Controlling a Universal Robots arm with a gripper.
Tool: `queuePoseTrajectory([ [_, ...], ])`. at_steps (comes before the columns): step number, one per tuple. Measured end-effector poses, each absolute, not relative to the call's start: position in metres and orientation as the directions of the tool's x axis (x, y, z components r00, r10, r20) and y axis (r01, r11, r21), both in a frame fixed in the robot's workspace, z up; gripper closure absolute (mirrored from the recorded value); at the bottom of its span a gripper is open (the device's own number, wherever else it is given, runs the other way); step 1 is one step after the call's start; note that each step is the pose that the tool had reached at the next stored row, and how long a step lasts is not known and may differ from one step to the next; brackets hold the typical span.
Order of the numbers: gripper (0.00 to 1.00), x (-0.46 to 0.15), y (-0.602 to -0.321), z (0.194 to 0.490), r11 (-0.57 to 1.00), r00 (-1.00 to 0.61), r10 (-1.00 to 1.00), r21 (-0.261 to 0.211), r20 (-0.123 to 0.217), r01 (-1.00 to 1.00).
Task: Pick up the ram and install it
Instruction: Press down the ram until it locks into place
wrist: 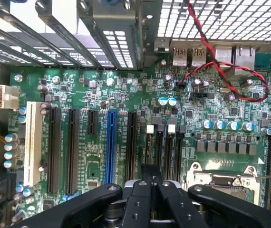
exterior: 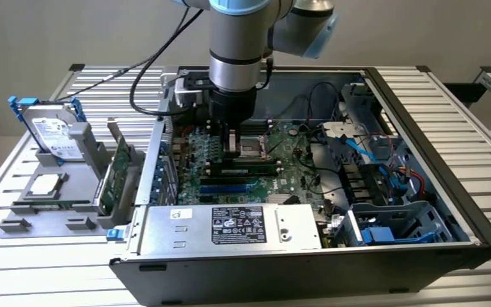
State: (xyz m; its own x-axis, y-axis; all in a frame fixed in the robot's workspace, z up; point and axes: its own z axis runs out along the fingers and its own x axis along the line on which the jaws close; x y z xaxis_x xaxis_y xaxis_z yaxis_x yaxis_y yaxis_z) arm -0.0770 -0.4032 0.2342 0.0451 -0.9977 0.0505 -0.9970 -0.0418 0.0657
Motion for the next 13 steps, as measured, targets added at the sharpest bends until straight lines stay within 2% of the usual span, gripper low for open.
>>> queuePoseTrajectory([
  [13, 0.89, -0.061, -0.403, 0.279, -0.042, 0.047, -0.998, 0.095, 0.044, -0.995],
])
